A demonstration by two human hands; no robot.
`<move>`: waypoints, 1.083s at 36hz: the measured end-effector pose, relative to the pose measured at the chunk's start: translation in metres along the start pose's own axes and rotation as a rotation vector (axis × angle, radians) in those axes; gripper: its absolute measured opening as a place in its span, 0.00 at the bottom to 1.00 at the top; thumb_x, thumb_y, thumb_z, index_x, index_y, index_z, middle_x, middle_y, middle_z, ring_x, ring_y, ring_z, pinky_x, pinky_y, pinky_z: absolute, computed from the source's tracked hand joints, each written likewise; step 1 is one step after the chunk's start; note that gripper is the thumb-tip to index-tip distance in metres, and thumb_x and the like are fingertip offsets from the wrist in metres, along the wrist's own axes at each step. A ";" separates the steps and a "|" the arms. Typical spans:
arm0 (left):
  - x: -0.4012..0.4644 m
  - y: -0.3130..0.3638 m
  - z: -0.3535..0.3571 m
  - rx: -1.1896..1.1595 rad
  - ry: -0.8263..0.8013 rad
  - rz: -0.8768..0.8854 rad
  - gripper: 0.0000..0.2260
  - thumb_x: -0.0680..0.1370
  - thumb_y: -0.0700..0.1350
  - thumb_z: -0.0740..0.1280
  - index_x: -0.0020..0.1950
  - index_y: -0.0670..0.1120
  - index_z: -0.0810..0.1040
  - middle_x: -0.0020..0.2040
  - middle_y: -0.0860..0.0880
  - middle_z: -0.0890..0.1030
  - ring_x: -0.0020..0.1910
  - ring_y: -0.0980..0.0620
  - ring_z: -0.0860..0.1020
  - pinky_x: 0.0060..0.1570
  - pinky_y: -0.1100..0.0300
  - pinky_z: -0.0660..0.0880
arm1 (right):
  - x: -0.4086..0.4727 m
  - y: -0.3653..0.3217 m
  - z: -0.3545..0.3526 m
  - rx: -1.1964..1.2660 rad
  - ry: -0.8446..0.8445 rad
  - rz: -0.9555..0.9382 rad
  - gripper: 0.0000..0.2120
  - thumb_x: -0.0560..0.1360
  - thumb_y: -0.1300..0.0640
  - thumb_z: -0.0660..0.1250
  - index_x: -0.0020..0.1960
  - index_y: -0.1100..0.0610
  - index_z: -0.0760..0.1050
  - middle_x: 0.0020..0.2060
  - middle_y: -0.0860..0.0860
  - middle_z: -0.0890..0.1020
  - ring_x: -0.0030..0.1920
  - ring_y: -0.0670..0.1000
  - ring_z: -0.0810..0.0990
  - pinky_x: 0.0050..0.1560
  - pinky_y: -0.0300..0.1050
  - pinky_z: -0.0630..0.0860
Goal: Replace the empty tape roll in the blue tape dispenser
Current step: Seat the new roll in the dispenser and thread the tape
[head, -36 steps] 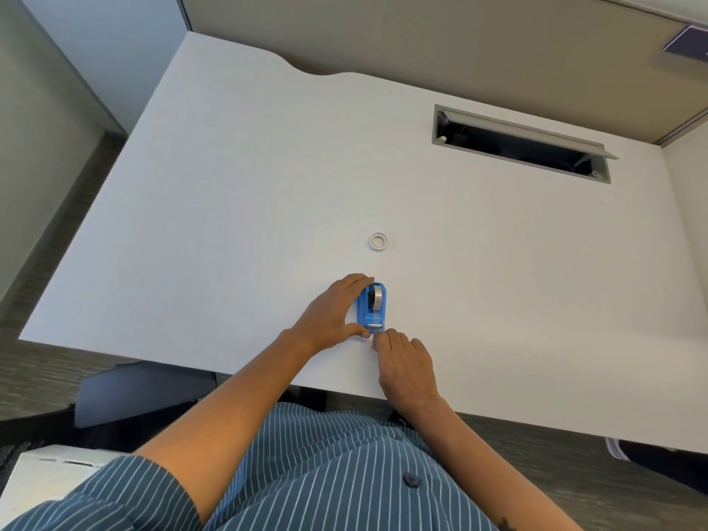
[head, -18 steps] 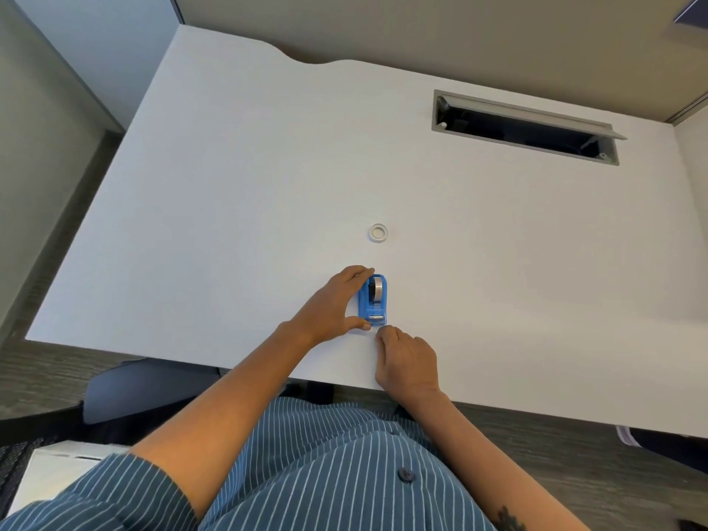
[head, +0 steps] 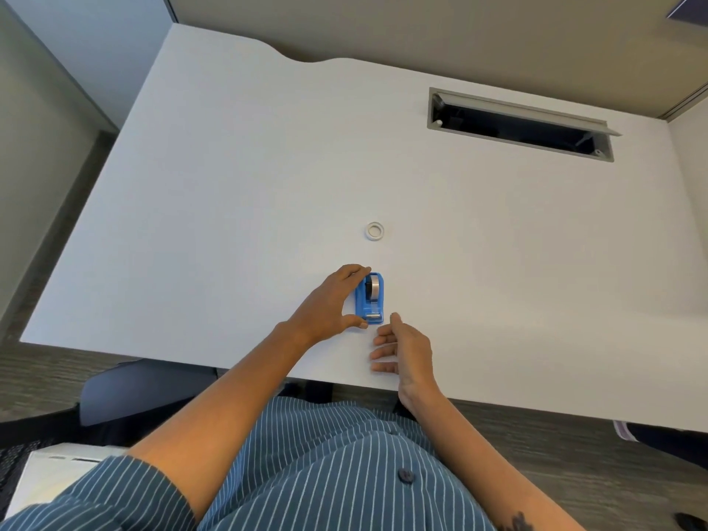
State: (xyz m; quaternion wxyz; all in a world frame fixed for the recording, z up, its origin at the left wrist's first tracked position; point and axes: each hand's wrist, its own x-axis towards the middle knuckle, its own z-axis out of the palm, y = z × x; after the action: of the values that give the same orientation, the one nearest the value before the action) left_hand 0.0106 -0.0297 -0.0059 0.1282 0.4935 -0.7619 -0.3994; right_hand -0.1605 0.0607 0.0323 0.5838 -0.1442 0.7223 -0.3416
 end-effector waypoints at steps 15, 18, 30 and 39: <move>0.001 -0.004 0.004 0.024 0.021 0.017 0.42 0.74 0.50 0.79 0.83 0.50 0.61 0.81 0.51 0.64 0.78 0.50 0.65 0.76 0.53 0.68 | 0.013 -0.047 0.015 -0.102 -0.185 0.406 0.23 0.78 0.42 0.68 0.51 0.63 0.84 0.40 0.57 0.87 0.35 0.56 0.86 0.39 0.49 0.85; 0.001 -0.005 0.005 0.028 0.022 0.018 0.42 0.74 0.49 0.79 0.83 0.50 0.61 0.81 0.51 0.64 0.78 0.51 0.65 0.76 0.53 0.68 | 0.014 -0.050 0.014 -0.119 -0.213 0.440 0.18 0.77 0.47 0.67 0.50 0.62 0.84 0.40 0.57 0.86 0.36 0.57 0.87 0.41 0.50 0.85; 0.002 -0.006 0.007 0.037 0.021 0.007 0.43 0.74 0.50 0.79 0.83 0.50 0.60 0.82 0.51 0.62 0.79 0.51 0.64 0.76 0.54 0.67 | 0.014 -0.044 0.008 -0.085 -0.200 0.398 0.11 0.73 0.63 0.68 0.51 0.65 0.85 0.39 0.57 0.84 0.38 0.57 0.85 0.42 0.52 0.86; 0.003 -0.009 0.008 0.037 0.015 0.009 0.44 0.74 0.51 0.79 0.83 0.50 0.59 0.82 0.51 0.62 0.79 0.51 0.64 0.77 0.52 0.67 | 0.011 -0.033 0.005 -0.023 -0.163 0.326 0.09 0.79 0.61 0.73 0.56 0.64 0.85 0.37 0.55 0.85 0.35 0.53 0.85 0.39 0.51 0.86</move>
State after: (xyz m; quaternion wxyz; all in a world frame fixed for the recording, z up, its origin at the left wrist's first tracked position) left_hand 0.0105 -0.0298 -0.0182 0.1266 0.4954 -0.7705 -0.3807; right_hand -0.1647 0.0289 0.0454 0.6864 -0.0590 0.6903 -0.2211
